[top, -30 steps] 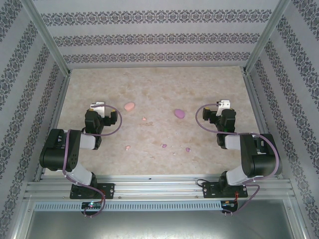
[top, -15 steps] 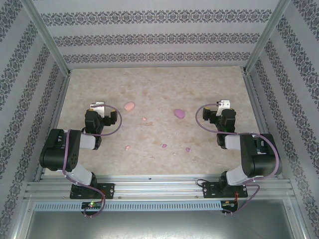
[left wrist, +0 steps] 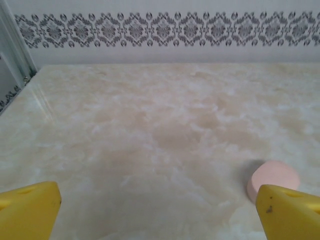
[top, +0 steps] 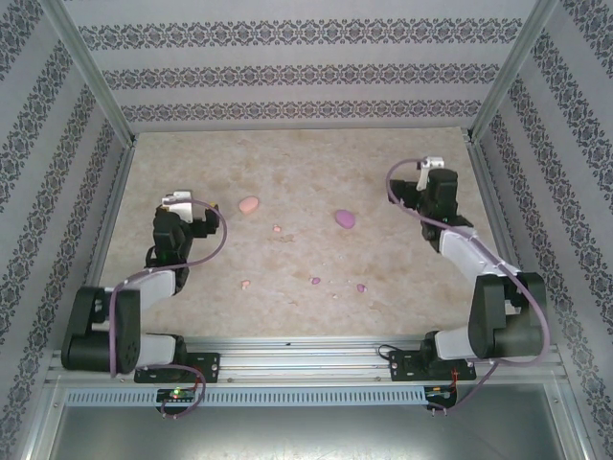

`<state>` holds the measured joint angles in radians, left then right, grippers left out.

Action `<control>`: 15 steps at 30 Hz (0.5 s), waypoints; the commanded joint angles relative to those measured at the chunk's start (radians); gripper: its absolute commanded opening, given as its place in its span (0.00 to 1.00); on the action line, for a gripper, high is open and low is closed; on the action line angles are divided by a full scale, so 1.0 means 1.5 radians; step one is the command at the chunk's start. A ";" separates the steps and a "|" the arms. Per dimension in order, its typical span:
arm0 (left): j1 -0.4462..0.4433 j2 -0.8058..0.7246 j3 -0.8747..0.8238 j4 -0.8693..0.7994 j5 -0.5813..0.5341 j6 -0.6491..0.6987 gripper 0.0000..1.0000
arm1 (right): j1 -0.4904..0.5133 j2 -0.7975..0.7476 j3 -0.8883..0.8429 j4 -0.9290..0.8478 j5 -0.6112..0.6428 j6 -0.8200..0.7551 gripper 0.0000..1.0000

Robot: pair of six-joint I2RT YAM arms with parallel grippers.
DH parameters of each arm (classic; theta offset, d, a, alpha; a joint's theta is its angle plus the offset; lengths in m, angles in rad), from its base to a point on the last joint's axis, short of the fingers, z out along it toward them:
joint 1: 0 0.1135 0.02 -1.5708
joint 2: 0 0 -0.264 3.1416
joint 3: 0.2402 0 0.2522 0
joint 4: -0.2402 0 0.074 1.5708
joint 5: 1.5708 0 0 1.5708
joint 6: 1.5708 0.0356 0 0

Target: Insert the wireless bluetooth earbuds into the charging case

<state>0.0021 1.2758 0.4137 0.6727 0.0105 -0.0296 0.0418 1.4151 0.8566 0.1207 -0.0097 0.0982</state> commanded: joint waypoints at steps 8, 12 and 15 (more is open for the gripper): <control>0.007 -0.057 0.177 -0.434 0.153 -0.107 1.00 | 0.149 0.217 0.245 -0.361 -0.191 -0.036 0.82; 0.006 -0.021 0.225 -0.512 0.268 -0.138 1.00 | 0.171 0.311 0.331 -0.421 -0.207 -0.035 0.75; 0.003 0.006 0.261 -0.566 0.328 -0.142 1.00 | 0.194 0.344 0.364 -0.443 -0.179 -0.055 0.76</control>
<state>0.0021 1.2613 0.7528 -0.0158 0.3496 -0.2012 0.3103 1.9099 1.3479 -0.4400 -0.2710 0.0505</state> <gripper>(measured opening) 0.999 0.756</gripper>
